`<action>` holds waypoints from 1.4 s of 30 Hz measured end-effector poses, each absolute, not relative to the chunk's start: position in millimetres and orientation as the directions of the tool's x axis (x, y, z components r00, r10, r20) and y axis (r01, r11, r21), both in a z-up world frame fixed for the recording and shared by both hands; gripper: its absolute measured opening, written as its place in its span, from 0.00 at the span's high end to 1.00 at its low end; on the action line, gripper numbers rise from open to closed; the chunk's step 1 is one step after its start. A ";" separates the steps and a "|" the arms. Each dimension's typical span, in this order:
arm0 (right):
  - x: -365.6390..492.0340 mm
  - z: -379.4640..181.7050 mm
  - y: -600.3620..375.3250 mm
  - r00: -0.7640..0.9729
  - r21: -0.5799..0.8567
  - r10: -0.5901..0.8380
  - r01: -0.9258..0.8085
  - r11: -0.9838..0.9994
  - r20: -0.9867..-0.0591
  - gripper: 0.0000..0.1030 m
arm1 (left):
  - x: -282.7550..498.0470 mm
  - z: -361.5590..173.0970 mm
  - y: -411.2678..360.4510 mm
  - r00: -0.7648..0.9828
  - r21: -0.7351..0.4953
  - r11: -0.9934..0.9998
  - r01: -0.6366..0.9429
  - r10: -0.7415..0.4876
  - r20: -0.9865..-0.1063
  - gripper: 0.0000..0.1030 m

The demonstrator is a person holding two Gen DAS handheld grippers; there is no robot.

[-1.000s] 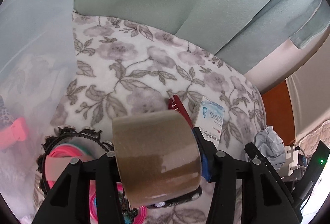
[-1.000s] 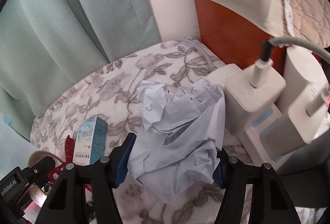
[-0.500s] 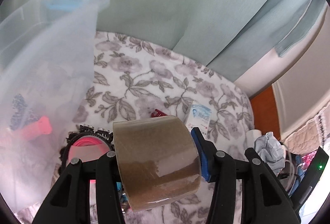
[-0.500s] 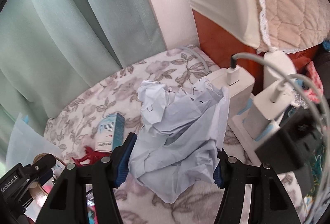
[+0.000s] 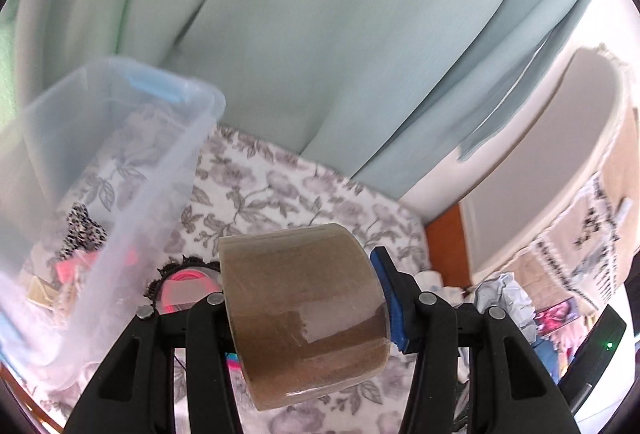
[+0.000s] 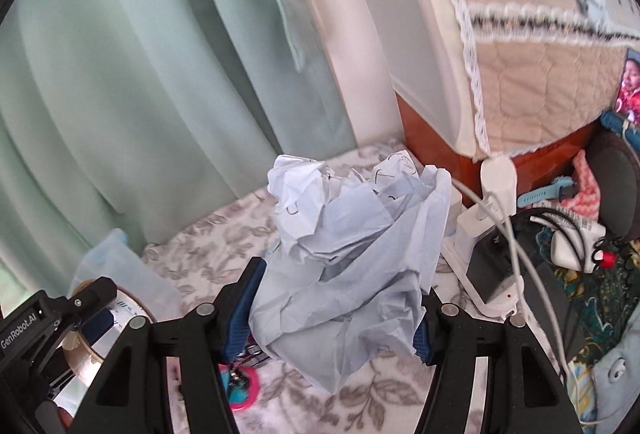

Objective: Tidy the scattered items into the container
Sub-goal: 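Grasp the brown tape roll with left tool while right tool grasps crumpled paper, then carry tape roll and crumpled paper into the clear box and open both tools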

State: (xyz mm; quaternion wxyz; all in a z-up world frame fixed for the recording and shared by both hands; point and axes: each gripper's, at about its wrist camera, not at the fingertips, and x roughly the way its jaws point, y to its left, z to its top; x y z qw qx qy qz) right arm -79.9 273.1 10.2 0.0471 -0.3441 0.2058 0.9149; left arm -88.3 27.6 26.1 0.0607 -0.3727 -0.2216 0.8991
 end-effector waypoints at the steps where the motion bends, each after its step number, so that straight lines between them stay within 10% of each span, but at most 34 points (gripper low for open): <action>1: -74.9 18.2 270.2 -0.767 0.344 -0.057 -0.219 -0.913 -0.639 0.36 | -82.1 33.4 25.2 -0.726 -0.451 -0.891 0.051 0.277 -0.630 0.49; 20: 4.9 122.9 190.6 -0.884 0.324 -0.172 0.025 -0.946 -0.436 0.36 | 17.8 113.2 -45.2 -0.864 -0.495 -0.868 0.042 0.217 -0.454 0.49; 42: 5.0 128.9 62.9 -0.819 0.166 -0.304 0.255 -0.953 -0.486 0.36 | 39.7 87.0 -177.1 -0.902 -0.610 -0.770 0.186 0.113 -0.418 0.49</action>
